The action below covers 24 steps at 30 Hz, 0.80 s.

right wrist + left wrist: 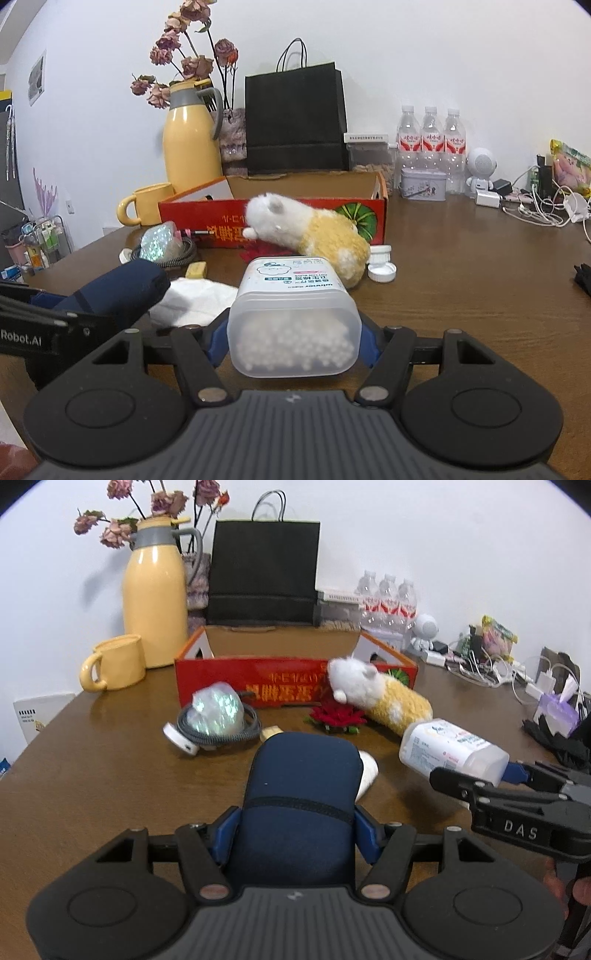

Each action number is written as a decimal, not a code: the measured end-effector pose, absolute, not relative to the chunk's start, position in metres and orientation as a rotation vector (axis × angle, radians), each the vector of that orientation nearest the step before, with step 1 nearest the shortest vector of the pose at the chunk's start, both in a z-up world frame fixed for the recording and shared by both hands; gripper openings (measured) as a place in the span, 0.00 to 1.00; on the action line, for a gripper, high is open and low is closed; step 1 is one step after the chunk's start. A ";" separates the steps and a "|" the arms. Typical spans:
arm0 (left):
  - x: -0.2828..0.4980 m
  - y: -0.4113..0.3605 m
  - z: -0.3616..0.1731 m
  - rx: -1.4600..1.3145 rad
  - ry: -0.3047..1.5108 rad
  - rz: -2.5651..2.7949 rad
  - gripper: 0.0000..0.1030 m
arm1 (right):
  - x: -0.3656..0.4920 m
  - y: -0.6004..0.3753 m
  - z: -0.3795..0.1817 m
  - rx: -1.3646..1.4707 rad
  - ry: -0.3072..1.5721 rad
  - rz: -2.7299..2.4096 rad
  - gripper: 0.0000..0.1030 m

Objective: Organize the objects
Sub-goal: 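Carry the dark blue pouch and white container into the red box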

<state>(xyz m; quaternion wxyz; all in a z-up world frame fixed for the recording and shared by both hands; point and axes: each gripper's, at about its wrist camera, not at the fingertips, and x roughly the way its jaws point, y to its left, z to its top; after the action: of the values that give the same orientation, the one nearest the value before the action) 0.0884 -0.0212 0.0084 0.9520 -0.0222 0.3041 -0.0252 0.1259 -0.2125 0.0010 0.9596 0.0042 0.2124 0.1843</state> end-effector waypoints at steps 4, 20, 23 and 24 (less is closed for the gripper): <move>0.098 -0.017 0.020 -0.062 0.585 -0.040 0.61 | 0.131 -0.212 0.008 0.028 0.421 0.379 0.65; 0.157 -0.012 0.060 -0.080 0.487 -0.019 0.61 | 0.178 -0.199 0.052 0.034 0.312 0.358 0.65; 0.172 -0.010 0.066 -0.083 0.474 -0.013 0.61 | 0.191 -0.196 0.059 0.031 0.297 0.355 0.65; 0.177 -0.010 0.068 -0.083 0.470 -0.011 0.61 | 0.196 -0.195 0.061 0.031 0.293 0.356 0.65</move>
<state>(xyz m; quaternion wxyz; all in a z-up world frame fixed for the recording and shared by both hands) 0.1771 -0.0097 0.0682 0.9716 -0.0413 0.2328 -0.0053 0.1960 -0.1948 0.0607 0.9735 0.0152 0.1450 0.1764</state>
